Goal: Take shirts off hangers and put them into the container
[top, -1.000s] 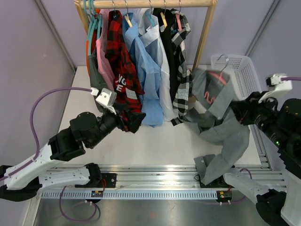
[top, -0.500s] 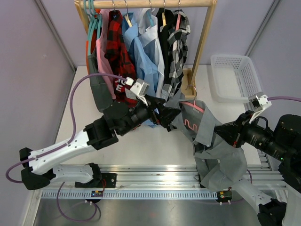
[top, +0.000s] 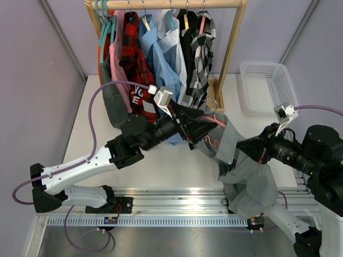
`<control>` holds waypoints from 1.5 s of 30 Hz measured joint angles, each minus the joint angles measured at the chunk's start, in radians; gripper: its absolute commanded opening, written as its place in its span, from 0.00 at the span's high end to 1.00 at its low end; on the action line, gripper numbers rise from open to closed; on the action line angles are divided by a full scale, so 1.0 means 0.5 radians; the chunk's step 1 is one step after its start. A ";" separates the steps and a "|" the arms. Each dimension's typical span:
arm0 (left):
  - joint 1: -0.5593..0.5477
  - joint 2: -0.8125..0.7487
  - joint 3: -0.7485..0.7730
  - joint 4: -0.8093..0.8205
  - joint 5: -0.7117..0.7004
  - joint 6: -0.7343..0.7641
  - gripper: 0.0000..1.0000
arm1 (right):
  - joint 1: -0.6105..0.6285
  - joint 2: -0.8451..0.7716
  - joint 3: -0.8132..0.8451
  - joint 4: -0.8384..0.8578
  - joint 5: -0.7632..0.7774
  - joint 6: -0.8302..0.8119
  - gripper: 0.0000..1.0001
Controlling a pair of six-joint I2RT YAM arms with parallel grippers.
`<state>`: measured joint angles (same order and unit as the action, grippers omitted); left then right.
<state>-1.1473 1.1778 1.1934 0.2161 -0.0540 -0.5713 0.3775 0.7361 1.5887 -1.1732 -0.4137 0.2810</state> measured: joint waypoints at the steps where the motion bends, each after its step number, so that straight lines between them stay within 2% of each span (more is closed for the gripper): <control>1: -0.005 0.002 -0.002 0.031 0.014 0.001 0.01 | 0.000 0.000 -0.009 0.008 -0.001 0.003 1.00; 11: -0.027 0.237 0.052 0.124 0.096 0.021 0.07 | -0.003 -0.001 -0.050 0.059 -0.031 0.041 1.00; 14: -0.027 0.303 0.089 0.120 0.076 0.049 0.18 | -0.008 0.000 -0.063 0.050 -0.034 0.061 1.00; 15: -0.027 0.311 0.095 0.117 0.066 0.056 0.27 | -0.008 -0.001 -0.064 0.050 -0.036 0.064 1.00; 18: -0.025 0.323 0.105 0.110 0.031 0.085 0.43 | -0.009 -0.005 -0.064 0.051 -0.047 0.069 1.00; 19: -0.025 0.323 0.105 0.108 0.017 0.097 0.57 | -0.009 -0.007 -0.064 0.051 -0.052 0.070 1.00; 21: -0.018 0.323 0.106 0.088 -0.031 0.116 0.70 | -0.008 -0.018 -0.064 0.053 -0.069 0.073 1.00; 22: -0.014 0.325 0.108 0.078 -0.050 0.124 0.84 | -0.009 -0.025 -0.064 0.054 -0.073 0.074 1.00; 25: -0.012 0.340 0.135 0.030 -0.109 0.155 1.00 | -0.009 -0.042 -0.064 0.050 -0.084 0.075 1.00; 27: -0.019 0.362 0.179 -0.014 -0.140 0.185 1.00 | -0.009 -0.042 -0.064 0.052 -0.077 0.075 1.00; 28: -0.023 0.375 0.205 -0.043 -0.155 0.195 1.00 | -0.010 -0.042 -0.063 0.055 -0.066 0.074 0.96; 29: -0.025 0.387 0.233 -0.074 -0.172 0.208 1.00 | -0.011 -0.042 -0.063 0.056 -0.052 0.073 0.63; 30: -0.030 0.397 0.259 -0.104 -0.192 0.220 1.00 | -0.011 -0.042 -0.063 0.055 -0.047 0.071 0.45; 32: -0.039 0.419 0.330 -0.216 -0.259 0.276 1.00 | -0.009 -0.040 -0.052 0.072 -0.060 0.059 0.26; 33: -0.046 0.432 0.375 -0.294 -0.311 0.320 1.00 | -0.009 -0.040 -0.038 0.076 -0.063 0.043 0.02; 40: -0.019 0.493 0.766 -0.788 -0.678 0.661 1.00 | -0.009 -0.056 0.024 0.054 -0.034 -0.034 0.01; 45: 0.073 0.485 0.928 -0.962 -0.809 0.769 1.00 | -0.009 -0.088 -0.005 0.047 -0.027 -0.064 0.00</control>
<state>-1.1107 1.4204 1.6573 -0.2649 -0.4587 -0.1867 0.3729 0.6922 1.5860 -1.1496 -0.4274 0.2489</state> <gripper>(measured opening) 0.026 0.993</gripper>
